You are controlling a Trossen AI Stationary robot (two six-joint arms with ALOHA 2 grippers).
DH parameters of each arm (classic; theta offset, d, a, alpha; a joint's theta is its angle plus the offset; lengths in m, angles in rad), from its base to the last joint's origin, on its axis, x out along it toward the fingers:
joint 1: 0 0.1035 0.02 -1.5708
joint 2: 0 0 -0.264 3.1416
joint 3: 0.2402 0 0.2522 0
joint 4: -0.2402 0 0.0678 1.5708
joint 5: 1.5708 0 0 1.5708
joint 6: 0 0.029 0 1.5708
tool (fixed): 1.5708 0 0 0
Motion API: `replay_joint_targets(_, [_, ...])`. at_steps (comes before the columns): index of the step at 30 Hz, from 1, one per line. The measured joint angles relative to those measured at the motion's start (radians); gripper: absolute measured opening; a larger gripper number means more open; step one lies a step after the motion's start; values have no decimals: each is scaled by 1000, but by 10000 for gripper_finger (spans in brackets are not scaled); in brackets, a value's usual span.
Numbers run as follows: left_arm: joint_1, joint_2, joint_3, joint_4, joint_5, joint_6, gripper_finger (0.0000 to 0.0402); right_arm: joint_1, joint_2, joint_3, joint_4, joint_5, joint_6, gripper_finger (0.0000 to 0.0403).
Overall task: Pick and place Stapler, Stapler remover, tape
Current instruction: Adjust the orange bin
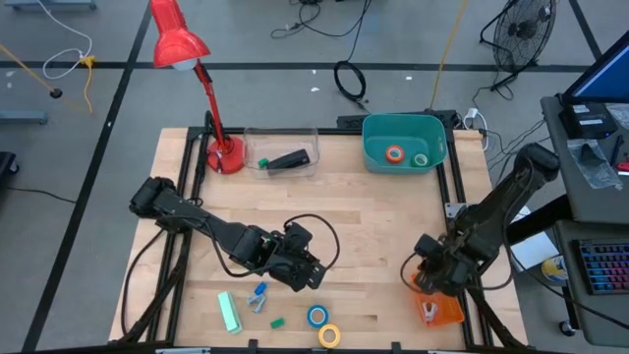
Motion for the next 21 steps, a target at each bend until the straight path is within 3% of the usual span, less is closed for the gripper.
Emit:
replay_joint_targets(7, [6, 0, 0, 1, 0, 6, 186, -18, -26, 0, -54, 50, -2, 0])
replay_joint_targets(21, [5, 0, 0, 6, -2, -4, 186, -34, 123, -1, -73, -89, -96, 0])
